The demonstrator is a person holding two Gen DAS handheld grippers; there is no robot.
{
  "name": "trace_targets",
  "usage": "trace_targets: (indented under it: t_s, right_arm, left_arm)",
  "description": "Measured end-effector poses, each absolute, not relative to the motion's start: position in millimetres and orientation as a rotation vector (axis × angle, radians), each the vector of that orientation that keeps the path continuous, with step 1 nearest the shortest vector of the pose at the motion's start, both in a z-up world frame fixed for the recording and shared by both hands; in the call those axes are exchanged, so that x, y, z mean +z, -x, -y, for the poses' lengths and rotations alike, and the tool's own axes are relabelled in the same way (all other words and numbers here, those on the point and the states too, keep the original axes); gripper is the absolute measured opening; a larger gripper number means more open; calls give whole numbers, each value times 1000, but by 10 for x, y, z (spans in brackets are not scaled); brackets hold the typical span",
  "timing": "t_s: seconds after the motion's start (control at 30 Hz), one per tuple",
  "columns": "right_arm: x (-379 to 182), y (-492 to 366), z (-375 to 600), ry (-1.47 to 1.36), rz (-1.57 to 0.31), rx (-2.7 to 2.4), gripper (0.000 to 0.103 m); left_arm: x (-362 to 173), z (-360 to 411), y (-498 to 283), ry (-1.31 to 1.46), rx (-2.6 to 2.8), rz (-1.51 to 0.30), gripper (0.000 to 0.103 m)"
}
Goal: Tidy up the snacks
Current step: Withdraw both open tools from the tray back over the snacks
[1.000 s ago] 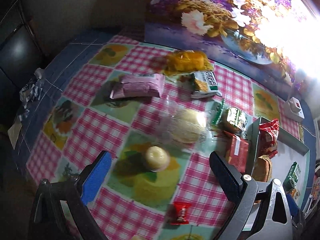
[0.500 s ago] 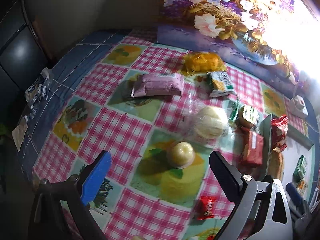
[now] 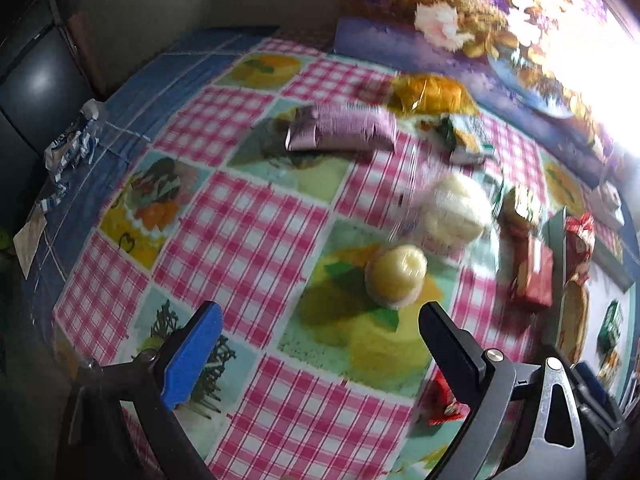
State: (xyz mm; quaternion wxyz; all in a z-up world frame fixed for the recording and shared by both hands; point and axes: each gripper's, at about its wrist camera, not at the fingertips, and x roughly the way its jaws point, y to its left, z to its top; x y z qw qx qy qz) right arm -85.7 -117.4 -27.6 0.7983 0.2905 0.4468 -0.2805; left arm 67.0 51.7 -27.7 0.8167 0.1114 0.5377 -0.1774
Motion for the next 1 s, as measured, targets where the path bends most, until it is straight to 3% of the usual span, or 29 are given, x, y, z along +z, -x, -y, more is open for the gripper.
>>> trace_targets:
  t_s: [1.0]
  right_arm:
    - [-354,701,486,-504,-1042,-457,103]
  left_arm:
    - [-517,-1063,-583,-255,-317,-1234,99]
